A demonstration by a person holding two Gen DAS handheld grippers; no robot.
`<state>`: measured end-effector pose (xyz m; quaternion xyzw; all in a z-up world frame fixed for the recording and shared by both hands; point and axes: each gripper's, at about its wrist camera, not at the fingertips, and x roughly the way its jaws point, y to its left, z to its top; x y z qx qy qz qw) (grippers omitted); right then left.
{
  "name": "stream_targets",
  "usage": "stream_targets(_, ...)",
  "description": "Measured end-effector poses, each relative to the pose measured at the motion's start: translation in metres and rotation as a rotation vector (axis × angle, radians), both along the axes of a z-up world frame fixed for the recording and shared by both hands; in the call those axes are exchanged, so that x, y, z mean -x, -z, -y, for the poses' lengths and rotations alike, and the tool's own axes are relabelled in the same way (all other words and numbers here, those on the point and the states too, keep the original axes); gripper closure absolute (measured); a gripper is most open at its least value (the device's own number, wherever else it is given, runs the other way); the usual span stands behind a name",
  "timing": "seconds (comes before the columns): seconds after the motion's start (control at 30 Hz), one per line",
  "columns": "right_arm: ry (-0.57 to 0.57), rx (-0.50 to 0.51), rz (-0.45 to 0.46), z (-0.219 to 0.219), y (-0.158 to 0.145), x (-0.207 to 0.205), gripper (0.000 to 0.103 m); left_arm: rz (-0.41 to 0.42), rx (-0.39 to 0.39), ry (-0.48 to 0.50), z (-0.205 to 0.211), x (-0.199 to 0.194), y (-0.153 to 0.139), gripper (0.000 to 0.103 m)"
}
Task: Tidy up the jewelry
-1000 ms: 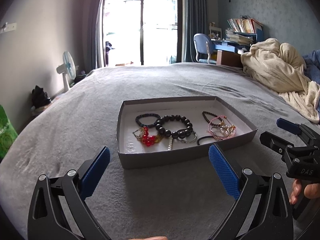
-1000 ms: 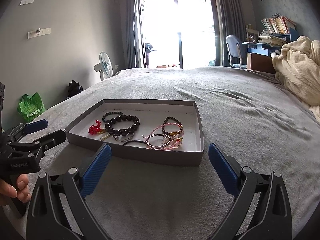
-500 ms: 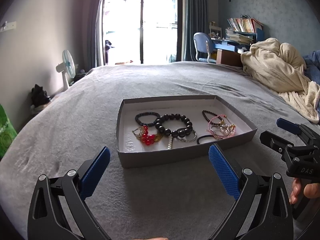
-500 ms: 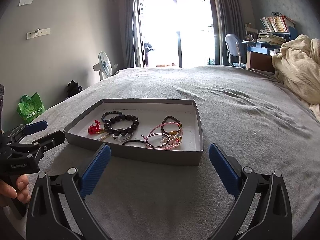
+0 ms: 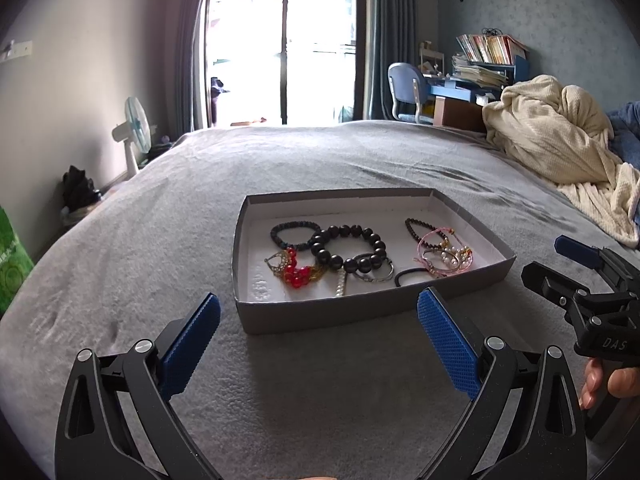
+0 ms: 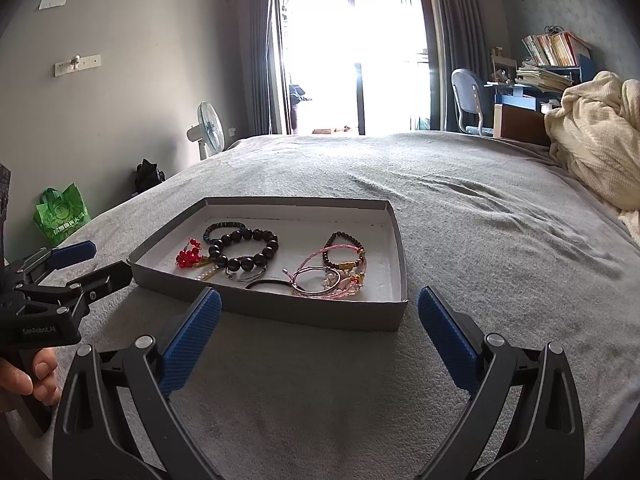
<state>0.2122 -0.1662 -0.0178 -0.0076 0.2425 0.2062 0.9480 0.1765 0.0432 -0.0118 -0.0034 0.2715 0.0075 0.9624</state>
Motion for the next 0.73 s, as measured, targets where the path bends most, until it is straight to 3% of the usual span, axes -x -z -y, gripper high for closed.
stream_targets(0.73,-0.002,0.001,-0.001,-0.0003,0.0000,0.0008,0.006,-0.005,0.009,0.002,0.0002,0.0007,0.0019,0.005)
